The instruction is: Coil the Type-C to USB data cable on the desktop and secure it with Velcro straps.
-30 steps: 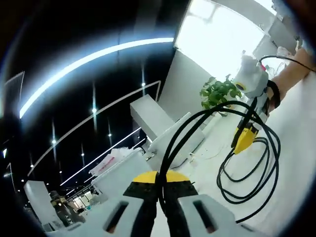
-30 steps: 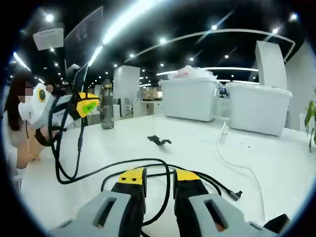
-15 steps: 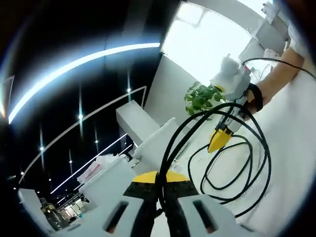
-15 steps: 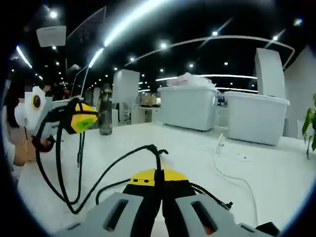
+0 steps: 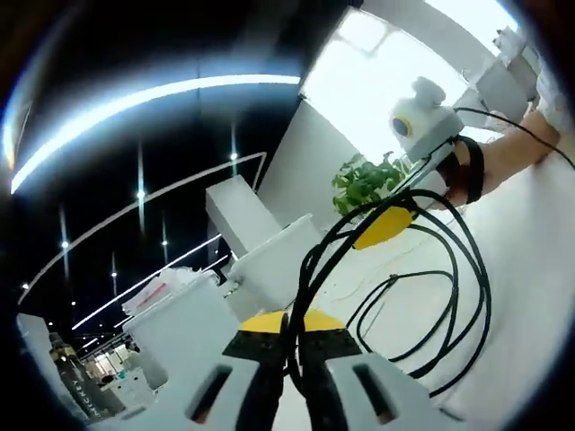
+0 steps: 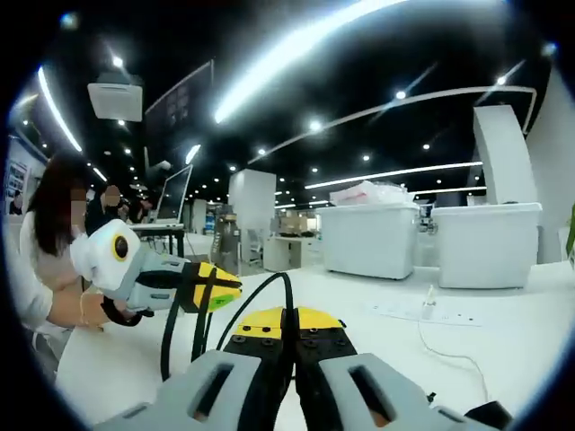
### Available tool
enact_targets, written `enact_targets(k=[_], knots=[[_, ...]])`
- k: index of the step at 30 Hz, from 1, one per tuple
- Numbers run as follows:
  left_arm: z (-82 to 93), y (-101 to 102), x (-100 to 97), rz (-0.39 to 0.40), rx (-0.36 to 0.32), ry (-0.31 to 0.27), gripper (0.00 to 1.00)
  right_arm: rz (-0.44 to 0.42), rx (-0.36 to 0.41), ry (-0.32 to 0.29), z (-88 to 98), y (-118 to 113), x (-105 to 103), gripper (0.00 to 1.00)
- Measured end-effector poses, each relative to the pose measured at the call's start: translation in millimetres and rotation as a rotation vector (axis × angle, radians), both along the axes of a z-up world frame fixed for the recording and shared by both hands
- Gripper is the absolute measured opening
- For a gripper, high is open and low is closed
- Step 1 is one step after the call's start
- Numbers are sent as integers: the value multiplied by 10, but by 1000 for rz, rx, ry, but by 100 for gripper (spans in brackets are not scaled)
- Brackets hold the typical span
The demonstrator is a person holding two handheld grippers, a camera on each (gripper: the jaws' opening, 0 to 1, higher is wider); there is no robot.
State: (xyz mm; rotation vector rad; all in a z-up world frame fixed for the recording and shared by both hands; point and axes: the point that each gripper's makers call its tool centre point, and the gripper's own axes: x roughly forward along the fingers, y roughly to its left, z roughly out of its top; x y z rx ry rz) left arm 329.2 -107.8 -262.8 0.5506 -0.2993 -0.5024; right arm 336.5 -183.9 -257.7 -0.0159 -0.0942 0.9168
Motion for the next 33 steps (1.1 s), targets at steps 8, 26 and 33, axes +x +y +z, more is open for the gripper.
enact_targets(k=[8, 26, 33], knots=[[-22, -51, -8, -29, -38, 27, 15, 82, 7, -49, 63, 131, -172, 2], [75, 134, 26, 59, 14, -36, 3, 50, 207, 57, 269, -138, 48, 7], [197, 197, -17, 85, -3, -71, 3, -67, -183, 94, -538, -102, 314, 19]])
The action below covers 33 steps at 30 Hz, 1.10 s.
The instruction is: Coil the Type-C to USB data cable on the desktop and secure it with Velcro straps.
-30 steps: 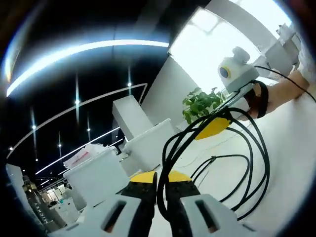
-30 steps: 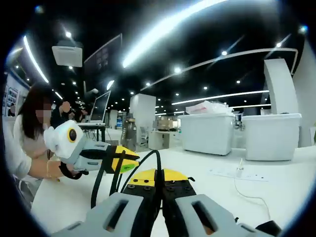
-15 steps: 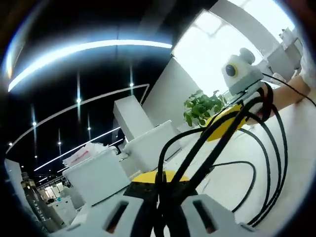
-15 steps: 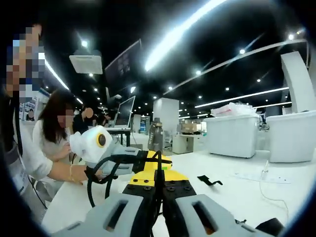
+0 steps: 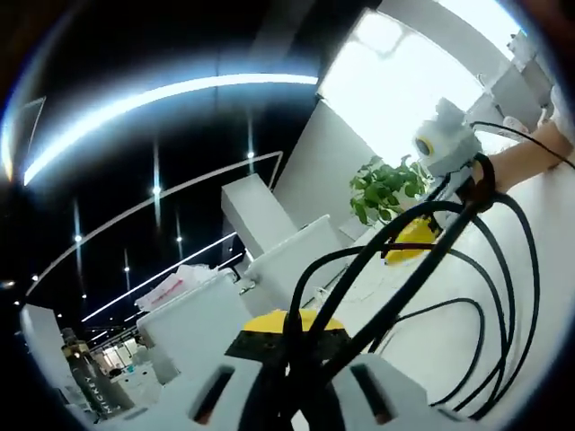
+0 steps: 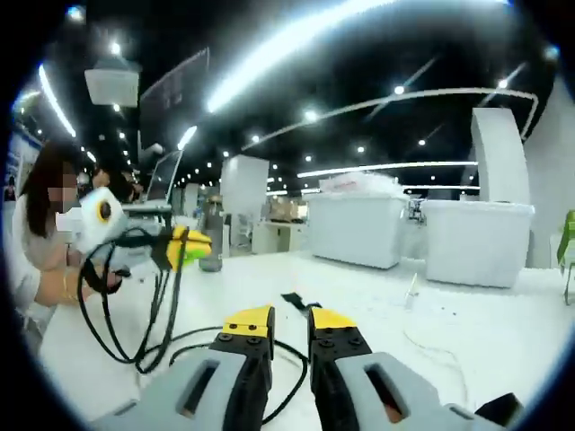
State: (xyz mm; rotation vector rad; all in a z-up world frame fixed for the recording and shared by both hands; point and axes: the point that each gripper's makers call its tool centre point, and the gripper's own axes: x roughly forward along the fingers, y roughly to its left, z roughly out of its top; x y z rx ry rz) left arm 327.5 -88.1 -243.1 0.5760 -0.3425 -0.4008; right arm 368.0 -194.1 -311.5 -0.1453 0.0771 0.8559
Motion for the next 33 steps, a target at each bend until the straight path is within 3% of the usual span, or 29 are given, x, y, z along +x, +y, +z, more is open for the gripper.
enact_targets(k=[3, 6, 9, 13, 16, 18, 20, 24, 30, 33], knots=[[54, -25, -49, -2, 19, -28, 3, -5, -56, 61, -271, 46, 35, 20], [108, -64, -98, -11, 28, -53, 3, -35, -122, 84, -462, 21, 109, 19], [152, -89, -139, -21, 31, -70, 3, -42, -141, 99, -563, 24, 149, 18], [180, -126, -167, -39, 24, -80, 3, -67, -164, 110, -606, 8, 222, 8], [173, -136, -160, -44, 25, -77, 3, -95, -219, 64, -592, -70, 279, 3], [148, -128, -137, -45, 20, -64, 3, -105, -230, 20, -466, -126, 290, 2], [114, -110, -115, -45, 5, -44, 3, -126, -135, -10, -228, -163, 287, 2], [70, -98, -84, -59, -35, -4, 3, -161, -25, -94, 182, -267, 220, 1], [0, -120, -32, -78, -51, 33, 3, -126, 192, -176, 753, -275, -33, 1], [-54, -125, 8, -77, -42, 45, 3, -108, 260, -185, 901, -278, -142, 1]])
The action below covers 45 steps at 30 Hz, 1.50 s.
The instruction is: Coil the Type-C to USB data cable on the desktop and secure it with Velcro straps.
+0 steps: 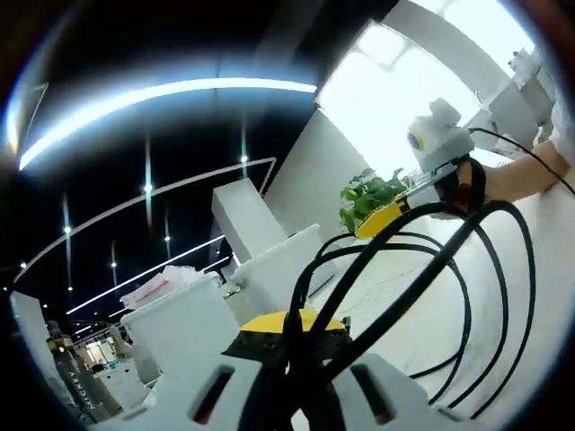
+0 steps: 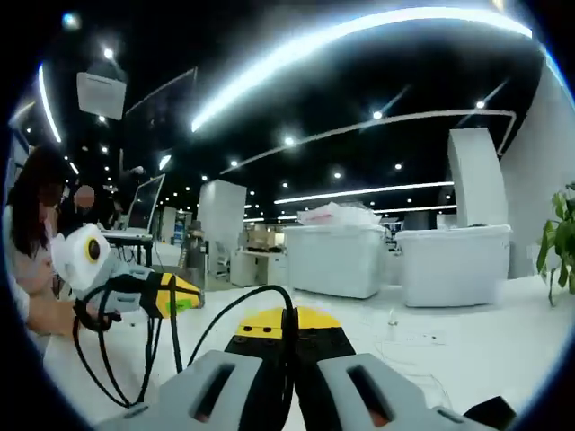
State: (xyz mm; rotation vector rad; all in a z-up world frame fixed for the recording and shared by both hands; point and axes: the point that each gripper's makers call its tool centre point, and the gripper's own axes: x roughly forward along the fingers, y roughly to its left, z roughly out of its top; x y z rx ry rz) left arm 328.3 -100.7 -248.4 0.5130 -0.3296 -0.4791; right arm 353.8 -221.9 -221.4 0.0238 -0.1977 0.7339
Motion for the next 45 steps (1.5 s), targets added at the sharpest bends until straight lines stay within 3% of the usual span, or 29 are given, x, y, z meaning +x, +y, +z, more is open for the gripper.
enact_targets(k=[5, 14, 20, 22, 23, 24, 26, 28, 30, 32, 34, 41, 45], knots=[[-25, 50, 42, 20, -11, 14, 6, 58, 58, -18, 119, 49, -126, 1], [-58, 97, 83, 29, -53, 47, 16, 269, 137, -25, 271, 312, -497, 1], [-20, 181, 103, 41, -59, 45, 7, 423, 152, 52, 224, 451, -700, 1], [15, 235, 114, 56, -58, 39, 4, 420, 146, 64, 198, 460, -677, 1], [44, 265, 118, 61, -62, 36, 4, 448, 95, 91, 107, 503, -701, 1], [73, 308, 129, 79, -50, 28, 4, 421, 65, 99, 66, 488, -659, 2], [148, 355, 139, 118, 4, -10, 4, 291, -36, 10, 28, 440, -504, 3], [206, 356, 153, 187, 102, -61, 4, 237, -70, -65, 93, 429, -498, 6], [217, 341, 172, 228, 165, -66, 4, 246, -65, -78, 188, 451, -577, 18], [227, 325, 197, 251, 192, -62, 4, 270, -75, -111, 312, 511, -675, 23], [254, 270, 206, 255, 195, -67, 4, 273, -139, -192, 403, 635, -795, 24], [227, 111, 227, 247, 262, -5, 4, 281, -420, -277, 131, 991, -882, 39], [167, 10, 260, 219, 344, 39, 4, 256, -443, -282, 64, 1021, -836, 42]])
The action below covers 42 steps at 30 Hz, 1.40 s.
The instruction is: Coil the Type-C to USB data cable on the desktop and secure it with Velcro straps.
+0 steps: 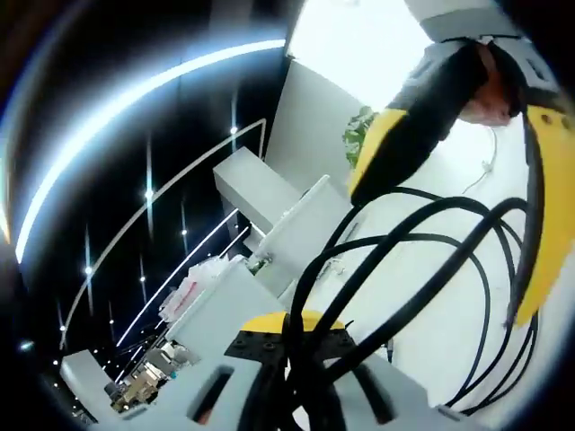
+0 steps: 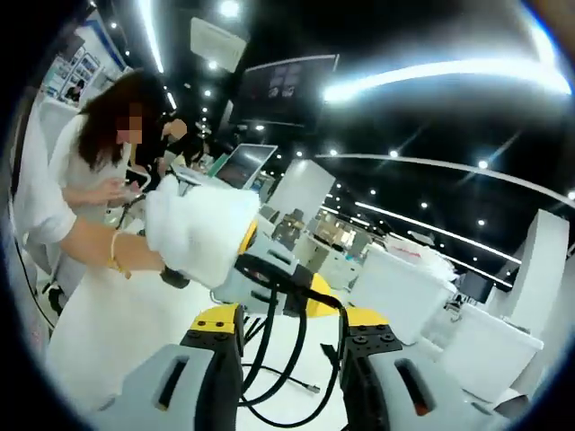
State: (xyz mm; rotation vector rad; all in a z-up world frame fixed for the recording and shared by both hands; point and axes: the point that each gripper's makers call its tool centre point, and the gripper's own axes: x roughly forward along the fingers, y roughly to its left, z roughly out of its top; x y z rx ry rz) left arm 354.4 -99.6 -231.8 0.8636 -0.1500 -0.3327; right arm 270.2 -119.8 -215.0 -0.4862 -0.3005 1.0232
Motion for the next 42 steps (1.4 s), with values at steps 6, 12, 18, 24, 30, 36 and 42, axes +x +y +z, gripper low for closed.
enact_targets(k=[6, 12, 18, 24, 30, 36, 42], knots=[[-123, -214, -105, -62, 113, 82, 4, -91, -102, -28, -104, -107, 303, 34], [-173, -312, -241, -123, 145, 133, 4, -132, -155, -66, -236, -196, 462, 16], [-224, -337, -295, -189, 47, 205, 4, -128, -231, -155, -283, -225, 469, 6], [-248, -353, -334, -253, 125, 170, 6, -113, -290, -210, -310, -211, 425, 3], [-289, -438, -382, -341, 142, 192, 7, -33, -317, -229, -335, -138, 330, 3], [-177, -349, -268, -240, -35, 176, 5, -103, -109, -125, -219, -204, 463, 10], [-192, -175, -219, -207, -107, 159, 4, -30, 184, 183, -87, -432, 461, 20]])
